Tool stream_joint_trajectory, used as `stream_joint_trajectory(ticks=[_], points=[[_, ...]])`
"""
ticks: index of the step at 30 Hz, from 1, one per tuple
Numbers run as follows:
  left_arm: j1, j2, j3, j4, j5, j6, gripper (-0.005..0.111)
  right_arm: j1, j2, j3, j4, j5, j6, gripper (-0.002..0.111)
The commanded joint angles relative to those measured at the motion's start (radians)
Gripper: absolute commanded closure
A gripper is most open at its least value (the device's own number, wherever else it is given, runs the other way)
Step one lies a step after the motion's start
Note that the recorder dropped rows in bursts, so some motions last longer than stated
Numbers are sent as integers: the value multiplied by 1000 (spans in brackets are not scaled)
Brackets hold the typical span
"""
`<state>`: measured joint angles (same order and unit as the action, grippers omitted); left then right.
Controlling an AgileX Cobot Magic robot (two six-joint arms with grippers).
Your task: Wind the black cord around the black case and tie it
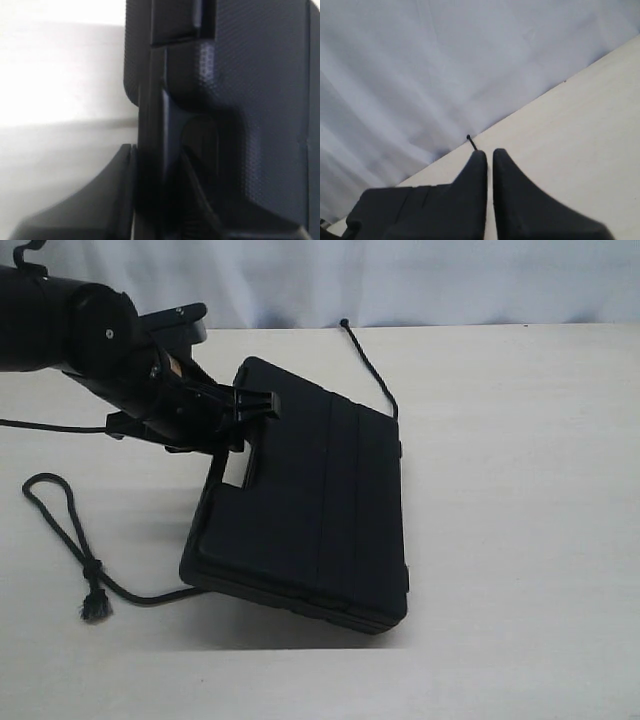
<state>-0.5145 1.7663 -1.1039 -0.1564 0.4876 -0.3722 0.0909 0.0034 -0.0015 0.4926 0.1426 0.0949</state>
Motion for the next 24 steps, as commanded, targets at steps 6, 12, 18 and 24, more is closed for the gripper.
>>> stream_joint_trajectory(ticks=[6,12,18,24], points=[[2,-21,-38,-15,-52,-17,107,-7,10,-148,522,175,-640,104],[2,-21,-38,-15,-41,-17,107,-7,119,-205,970,355,-1243,104],[2,-21,-38,-19,-32,-17,107,-7,206,-216,1252,362,-1333,104],[2,-21,-38,-19,-36,-17,107,-7,366,-344,1252,628,-1456,104]])
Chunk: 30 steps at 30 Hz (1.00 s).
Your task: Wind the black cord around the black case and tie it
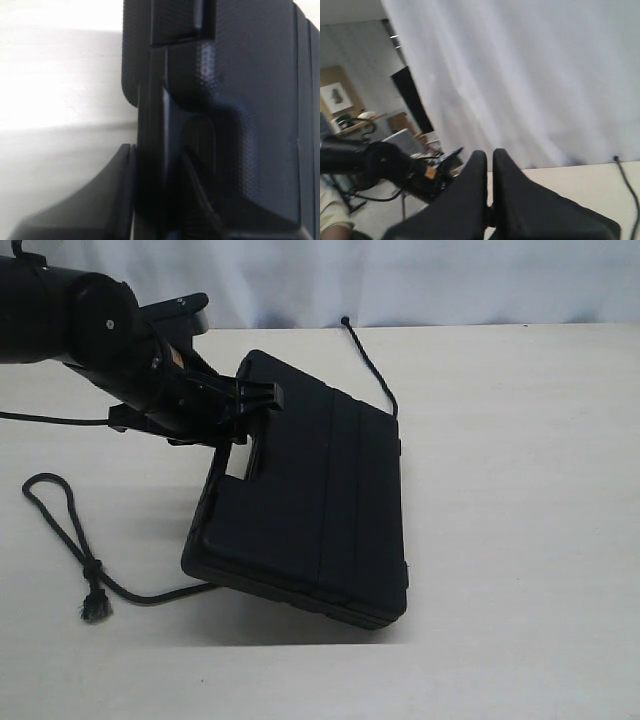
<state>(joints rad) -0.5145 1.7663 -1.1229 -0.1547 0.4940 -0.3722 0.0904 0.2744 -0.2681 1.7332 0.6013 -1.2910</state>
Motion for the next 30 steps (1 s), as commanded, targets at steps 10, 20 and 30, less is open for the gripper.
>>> stream_joint_trajectory(ticks=[10,20,30], points=[[2,-21,-136,-18,70,-18,107,-6,462,-242,-180,174,22,104],[2,-21,-182,-20,102,-20,107,149,539,-308,-471,-28,159,104],[2,-21,-182,-18,102,-20,107,597,657,-310,-1359,-414,851,104]])
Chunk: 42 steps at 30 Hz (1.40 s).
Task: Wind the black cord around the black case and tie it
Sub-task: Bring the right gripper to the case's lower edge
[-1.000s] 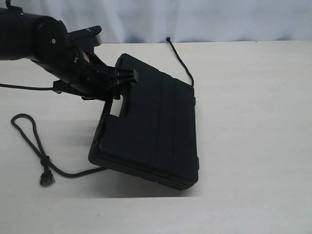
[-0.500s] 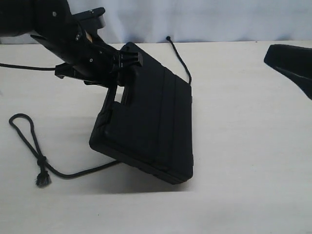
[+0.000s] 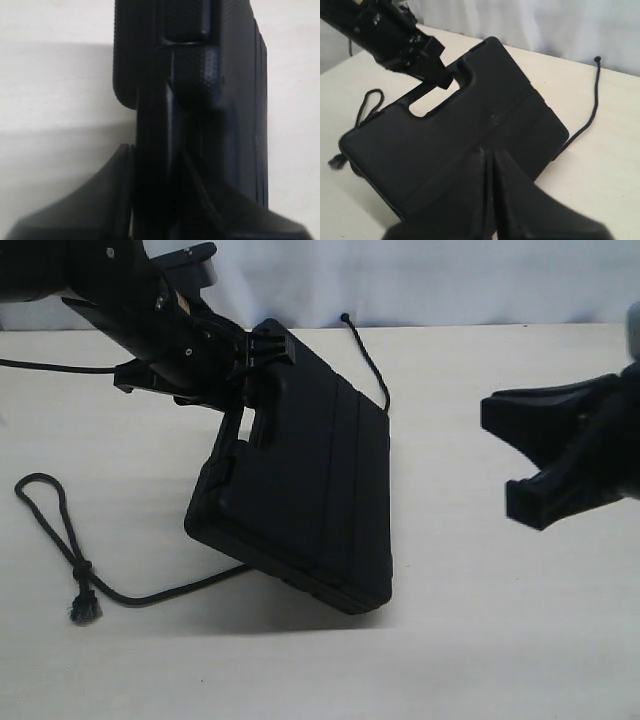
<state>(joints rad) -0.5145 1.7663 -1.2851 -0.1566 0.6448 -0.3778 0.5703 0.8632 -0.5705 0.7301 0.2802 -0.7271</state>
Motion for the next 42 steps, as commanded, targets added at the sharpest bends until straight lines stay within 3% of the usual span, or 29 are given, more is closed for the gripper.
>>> stream_joint_trajectory(ticks=[1,11,19,20,25,33,38,42], points=[[2,-21,-20,-16,-46,-15,107,144,97,-15,-458,-98,372,104],[2,-21,-20,-13,-42,-15,107,319,294,-174,-1363,224,1118,104],[2,-21,-20,-12,-53,-15,107,735,338,-102,-1967,630,1654,104],[2,-21,-20,-12,-53,-15,107,832,360,-57,-2079,704,1820,104],[2,-21,-20,-19,-53,-15,107,970,457,33,-2284,764,2203,104],[0,-21,-20,-42,-55,-17,107,1015,758,54,-2474,898,2747,104],[-15,-21,-20,-49,-75,-17,107,1144,869,47,-2474,941,2838,104],[-22,-21,-21,-95,-88,-10,107,1165,886,46,-2474,941,2838,103]])
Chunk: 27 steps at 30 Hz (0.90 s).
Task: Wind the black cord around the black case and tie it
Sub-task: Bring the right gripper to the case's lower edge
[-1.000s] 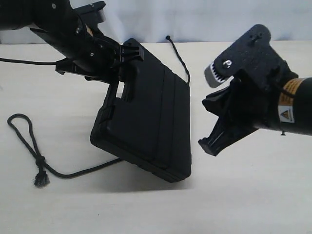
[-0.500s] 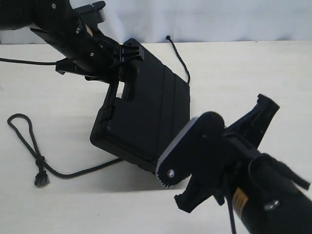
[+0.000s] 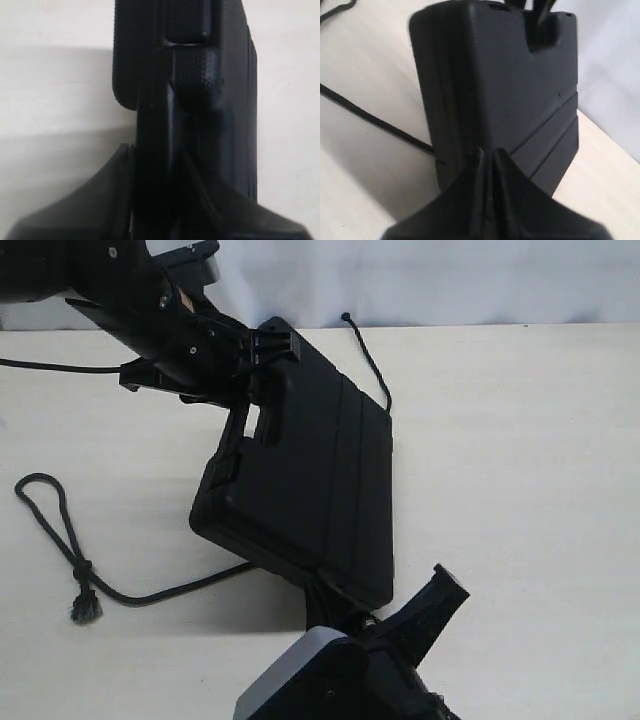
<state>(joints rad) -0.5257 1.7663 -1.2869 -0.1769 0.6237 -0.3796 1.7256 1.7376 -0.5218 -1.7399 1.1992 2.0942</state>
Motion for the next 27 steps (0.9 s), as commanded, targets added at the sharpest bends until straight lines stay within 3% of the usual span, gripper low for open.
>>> stream_joint_trajectory(ticks=[1,12,18,21,27], points=[[-11,-21,-24,-74,-61,-8,107,10,17,-3,-4,22,16,100],[-11,-21,-24,-96,-81,-1,107,-5,41,-47,-4,22,16,55],[-11,-21,-24,-98,-84,8,107,-31,41,-47,-4,22,16,26],[-11,-21,-24,-98,-84,8,107,-31,41,-47,-4,22,16,20],[-11,-21,-24,-98,-82,11,107,-31,41,-47,-4,22,16,20]])
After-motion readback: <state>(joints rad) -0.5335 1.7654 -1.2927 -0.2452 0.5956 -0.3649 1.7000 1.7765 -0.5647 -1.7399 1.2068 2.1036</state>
